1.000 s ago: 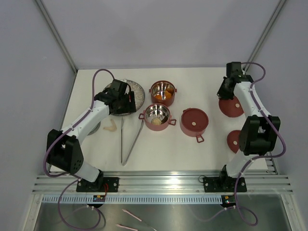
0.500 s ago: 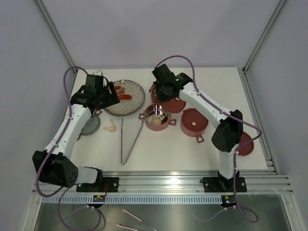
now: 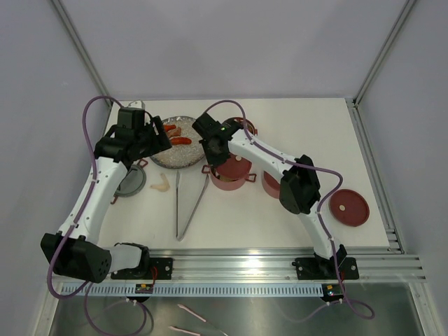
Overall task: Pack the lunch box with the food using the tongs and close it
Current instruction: Close the box lid on the packing box.
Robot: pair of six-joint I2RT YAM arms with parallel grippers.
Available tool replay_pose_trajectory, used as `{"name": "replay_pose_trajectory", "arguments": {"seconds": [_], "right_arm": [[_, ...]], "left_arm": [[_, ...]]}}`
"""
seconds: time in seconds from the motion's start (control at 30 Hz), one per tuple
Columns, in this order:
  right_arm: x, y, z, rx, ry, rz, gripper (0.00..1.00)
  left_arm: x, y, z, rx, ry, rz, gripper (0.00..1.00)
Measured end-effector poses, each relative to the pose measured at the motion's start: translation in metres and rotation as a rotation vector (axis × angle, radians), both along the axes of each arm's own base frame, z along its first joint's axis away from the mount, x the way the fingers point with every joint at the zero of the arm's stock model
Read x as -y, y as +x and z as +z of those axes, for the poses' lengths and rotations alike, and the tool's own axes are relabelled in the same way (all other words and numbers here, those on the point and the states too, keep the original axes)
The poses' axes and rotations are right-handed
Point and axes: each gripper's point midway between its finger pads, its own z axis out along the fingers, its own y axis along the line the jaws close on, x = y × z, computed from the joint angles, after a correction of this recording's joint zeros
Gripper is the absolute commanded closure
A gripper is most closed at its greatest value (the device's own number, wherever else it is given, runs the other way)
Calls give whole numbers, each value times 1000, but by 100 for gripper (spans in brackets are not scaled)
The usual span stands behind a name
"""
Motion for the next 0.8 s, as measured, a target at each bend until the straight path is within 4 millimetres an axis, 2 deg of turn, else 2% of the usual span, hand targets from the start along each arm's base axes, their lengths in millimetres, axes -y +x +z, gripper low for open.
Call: {"name": "replay_pose_trajectory", "arguments": {"seconds": [0.47, 0.57, 0.6, 0.73, 0.8], "right_arm": [[-9, -9, -26, -59, -14, 28, 100], [-10, -9, -29, -68, -15, 31, 91], [-11, -9, -29, -68, -14, 31, 83], [-14, -8, -27, -65, -6, 33, 66], [-16, -6, -23, -58, 2, 34, 63]], "left_arm": [[-1, -2, 2, 5, -1, 3, 26], [-1, -2, 1, 3, 0, 3, 26], [-1, -2, 1, 3, 0, 3, 26], [-1, -2, 1, 3, 0, 3, 26], [-1, -3, 2, 5, -1, 3, 26]]}}
